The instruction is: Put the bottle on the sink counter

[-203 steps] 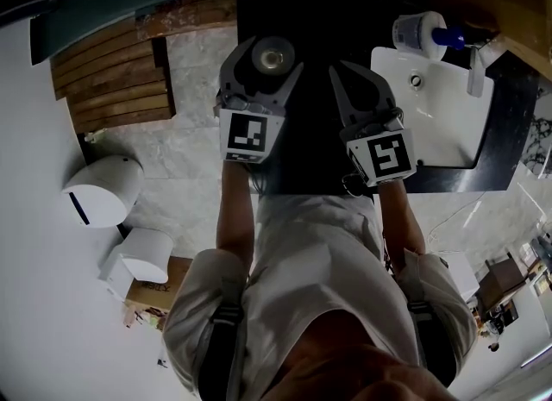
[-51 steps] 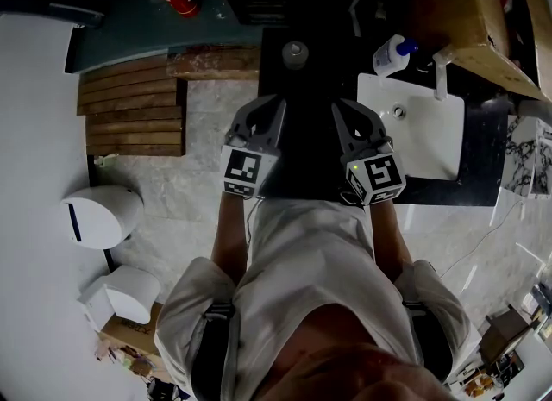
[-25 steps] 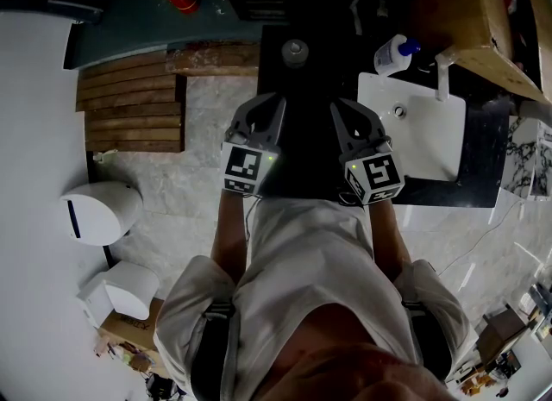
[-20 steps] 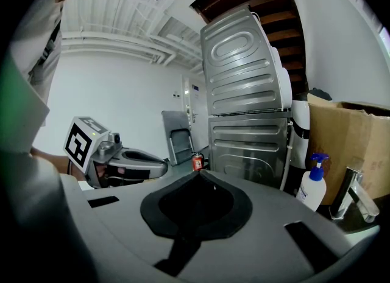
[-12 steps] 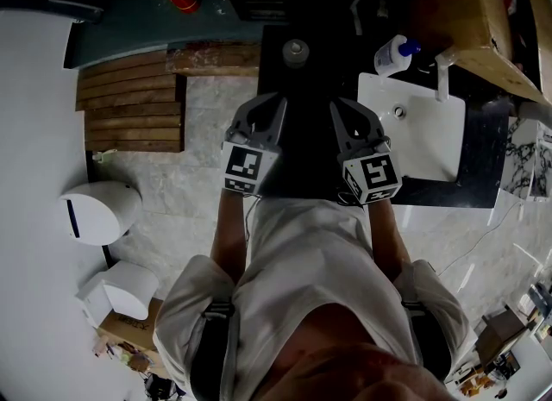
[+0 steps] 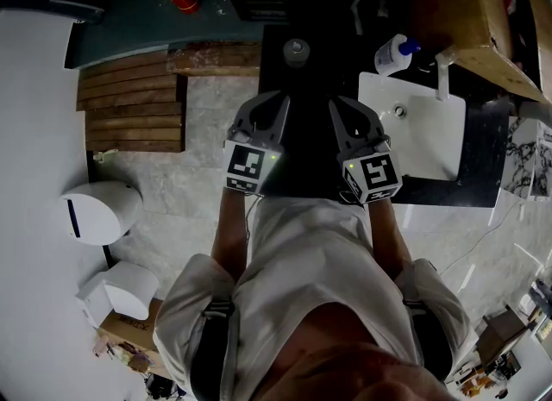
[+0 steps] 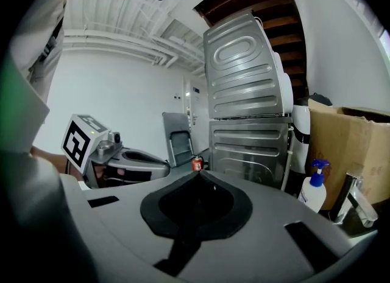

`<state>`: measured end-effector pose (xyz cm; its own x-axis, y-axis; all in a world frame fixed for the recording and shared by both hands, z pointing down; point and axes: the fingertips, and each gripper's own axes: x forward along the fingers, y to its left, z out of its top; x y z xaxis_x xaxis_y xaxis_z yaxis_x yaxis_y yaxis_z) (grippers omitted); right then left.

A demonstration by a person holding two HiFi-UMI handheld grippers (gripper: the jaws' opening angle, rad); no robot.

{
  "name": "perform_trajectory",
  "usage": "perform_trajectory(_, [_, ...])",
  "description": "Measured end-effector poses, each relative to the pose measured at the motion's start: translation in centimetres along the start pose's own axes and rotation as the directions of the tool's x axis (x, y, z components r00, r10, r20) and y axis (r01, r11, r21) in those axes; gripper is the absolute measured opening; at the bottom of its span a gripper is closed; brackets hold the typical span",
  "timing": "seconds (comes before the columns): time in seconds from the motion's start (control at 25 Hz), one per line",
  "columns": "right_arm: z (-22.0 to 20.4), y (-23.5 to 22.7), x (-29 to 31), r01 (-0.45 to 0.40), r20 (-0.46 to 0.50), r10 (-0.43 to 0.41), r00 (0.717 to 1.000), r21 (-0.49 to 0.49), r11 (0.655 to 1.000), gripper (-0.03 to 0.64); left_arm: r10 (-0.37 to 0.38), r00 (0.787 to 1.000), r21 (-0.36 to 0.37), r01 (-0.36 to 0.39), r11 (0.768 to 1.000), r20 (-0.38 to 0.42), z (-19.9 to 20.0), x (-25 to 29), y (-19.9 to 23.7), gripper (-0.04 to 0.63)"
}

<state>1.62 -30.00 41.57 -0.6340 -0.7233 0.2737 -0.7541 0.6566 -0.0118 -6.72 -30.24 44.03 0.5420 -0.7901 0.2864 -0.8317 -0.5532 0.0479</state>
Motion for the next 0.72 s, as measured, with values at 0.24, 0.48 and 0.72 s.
perform_trajectory(0.24, [-0.7, 1.1, 0.5, -0.029, -0.052, 0.029, 0.998, -0.009, 1.0, -0.003, -0.006, 1.0, 0.002, 0.006, 1.0, 0.002, 0.1, 0.1, -0.2, 0.011])
perform_trajectory(0.48, [-0.8, 1.3, 0.6, -0.031, -0.057, 0.031, 0.998, 0.001, 1.0, -0.003, -0.006, 1.0, -0.002, 0.006, 1.0, 0.002, 0.0, 0.2, -0.2, 0.011])
perform_trajectory(0.72, [-0.9, 1.3, 0.8, -0.034, -0.056, 0.034, 0.998, 0.007, 0.999, -0.003, -0.008, 1.0, -0.006, 0.008, 1.0, 0.006, -0.1, 0.4, -0.2, 0.011])
